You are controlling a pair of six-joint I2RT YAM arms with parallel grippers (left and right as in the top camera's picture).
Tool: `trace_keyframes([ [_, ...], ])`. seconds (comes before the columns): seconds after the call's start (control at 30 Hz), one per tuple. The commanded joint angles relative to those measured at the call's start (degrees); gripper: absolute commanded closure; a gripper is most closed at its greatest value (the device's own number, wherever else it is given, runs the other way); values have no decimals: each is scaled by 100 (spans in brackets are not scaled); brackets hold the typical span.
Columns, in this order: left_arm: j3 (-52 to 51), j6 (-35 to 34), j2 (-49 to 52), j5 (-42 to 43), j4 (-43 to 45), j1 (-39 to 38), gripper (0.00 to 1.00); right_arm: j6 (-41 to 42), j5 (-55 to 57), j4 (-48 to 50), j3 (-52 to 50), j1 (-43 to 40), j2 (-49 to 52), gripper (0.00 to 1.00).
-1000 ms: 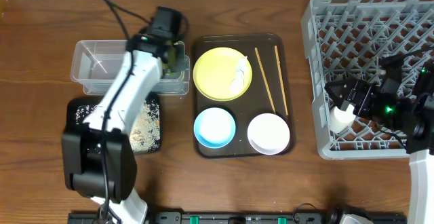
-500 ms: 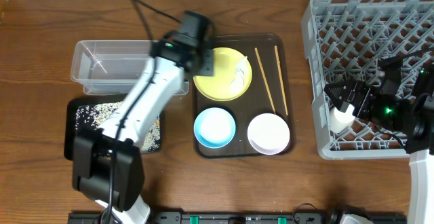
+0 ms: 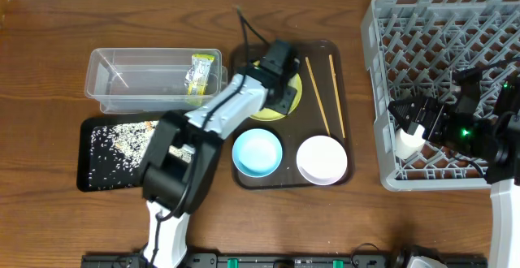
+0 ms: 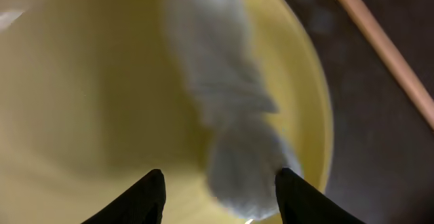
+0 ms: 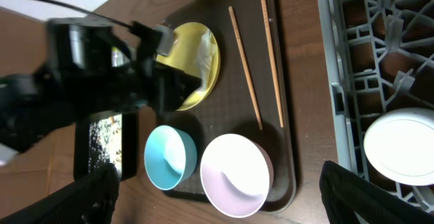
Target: Sort waste into correct bins and load items into the dishwasher rack
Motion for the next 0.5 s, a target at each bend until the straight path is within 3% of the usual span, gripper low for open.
trace_keyframes([
  [0.0, -13, 374, 118, 293, 111, -70, 45, -87, -7, -11, 37, 48, -15, 7],
  [0.07, -13, 374, 136, 293, 170, -90, 46, -87, -4, -11, 37, 48, -15, 7],
  [0.17, -13, 374, 138, 273, 238, -90, 67, -90, -4, -11, 37, 48, -15, 7],
  [0.27, -9, 372, 131, 271, 297, -63, 94, -87, -4, -11, 37, 48, -15, 7],
  [0.47, 151, -400, -612, -267, -136, 164, 94, -90, -7, -24, 37, 48, -15, 7],
])
